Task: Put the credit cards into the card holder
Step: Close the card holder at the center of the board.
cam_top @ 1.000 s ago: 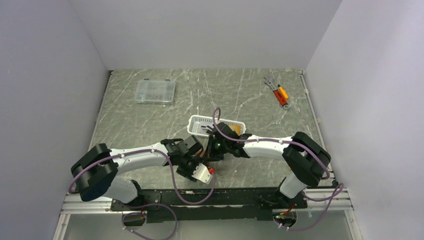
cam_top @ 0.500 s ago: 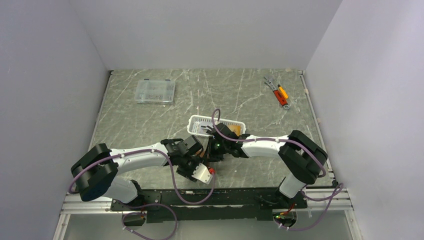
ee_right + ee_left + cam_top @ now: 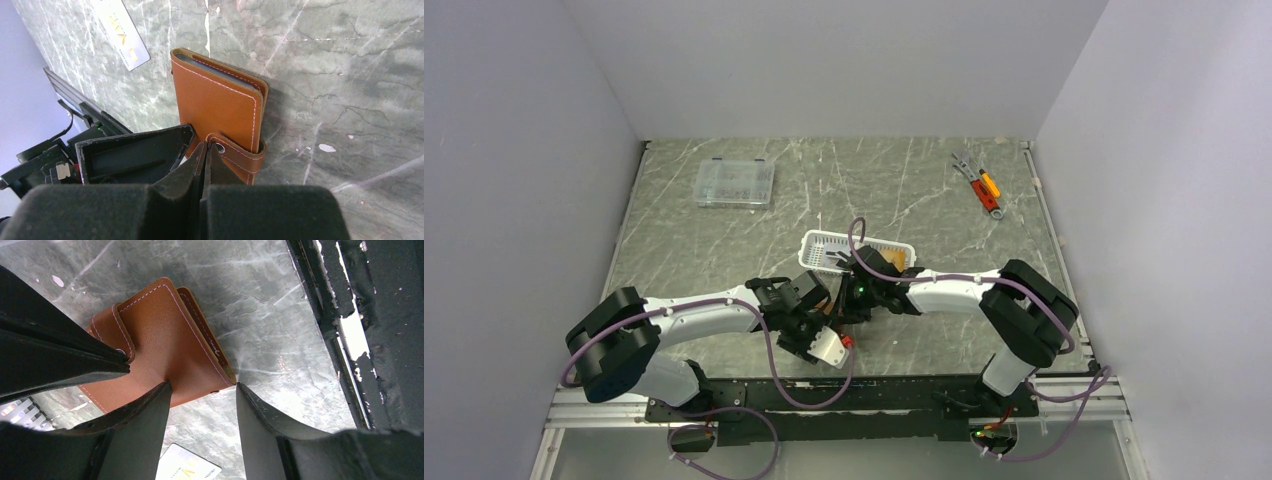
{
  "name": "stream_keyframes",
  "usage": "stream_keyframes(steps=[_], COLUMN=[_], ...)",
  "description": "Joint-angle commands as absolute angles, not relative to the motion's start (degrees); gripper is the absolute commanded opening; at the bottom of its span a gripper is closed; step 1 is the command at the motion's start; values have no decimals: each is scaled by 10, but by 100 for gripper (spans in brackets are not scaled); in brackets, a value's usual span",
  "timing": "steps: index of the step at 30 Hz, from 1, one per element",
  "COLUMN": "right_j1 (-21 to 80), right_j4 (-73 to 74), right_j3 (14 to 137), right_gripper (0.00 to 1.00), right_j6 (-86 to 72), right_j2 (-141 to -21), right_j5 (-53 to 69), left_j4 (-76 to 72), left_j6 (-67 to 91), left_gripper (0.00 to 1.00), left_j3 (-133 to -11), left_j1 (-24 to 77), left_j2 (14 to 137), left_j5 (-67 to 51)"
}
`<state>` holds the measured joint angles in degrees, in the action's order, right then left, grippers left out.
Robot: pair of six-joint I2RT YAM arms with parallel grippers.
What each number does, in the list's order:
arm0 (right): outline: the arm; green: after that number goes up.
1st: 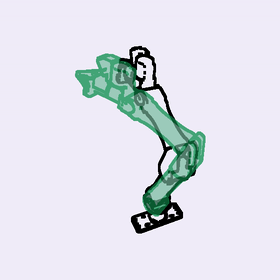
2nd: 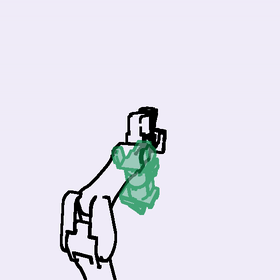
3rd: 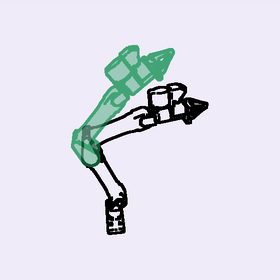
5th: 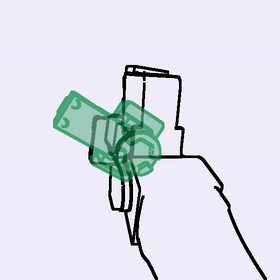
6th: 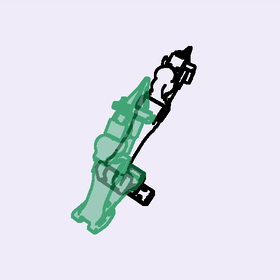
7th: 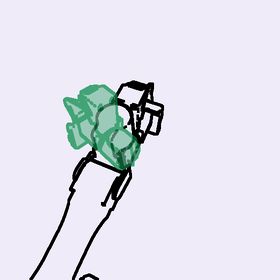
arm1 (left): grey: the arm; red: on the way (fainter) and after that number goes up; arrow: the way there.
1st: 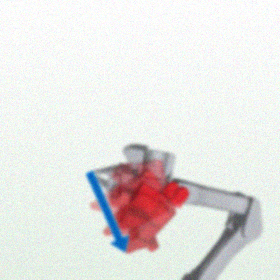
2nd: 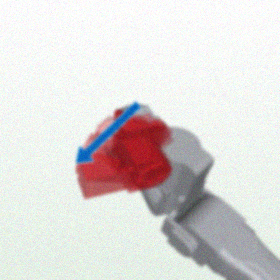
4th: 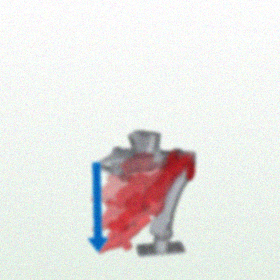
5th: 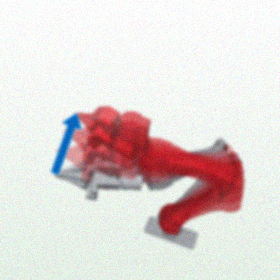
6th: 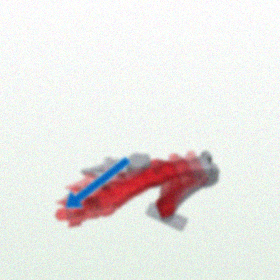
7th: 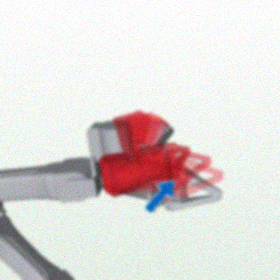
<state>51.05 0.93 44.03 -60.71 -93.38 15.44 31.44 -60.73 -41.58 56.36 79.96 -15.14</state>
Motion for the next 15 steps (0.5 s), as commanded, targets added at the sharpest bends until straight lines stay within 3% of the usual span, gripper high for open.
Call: stream_keyframes(steps=[1, 15], right_j1=[505, 503], right_j4=[22, 45], right_j3=[434, 429], right_gripper=[0, 0], right_j6=[-612, -612], right_j2=[-951, -961], right_j5=[154, 140], left_j4=[310, 310], left_j6=[-612, -614], left_gripper=[57, 56], left_j3=[-419, -421], left_j1=[568, 568], left_j2=[790, 789], left_j5=[-157, -156])
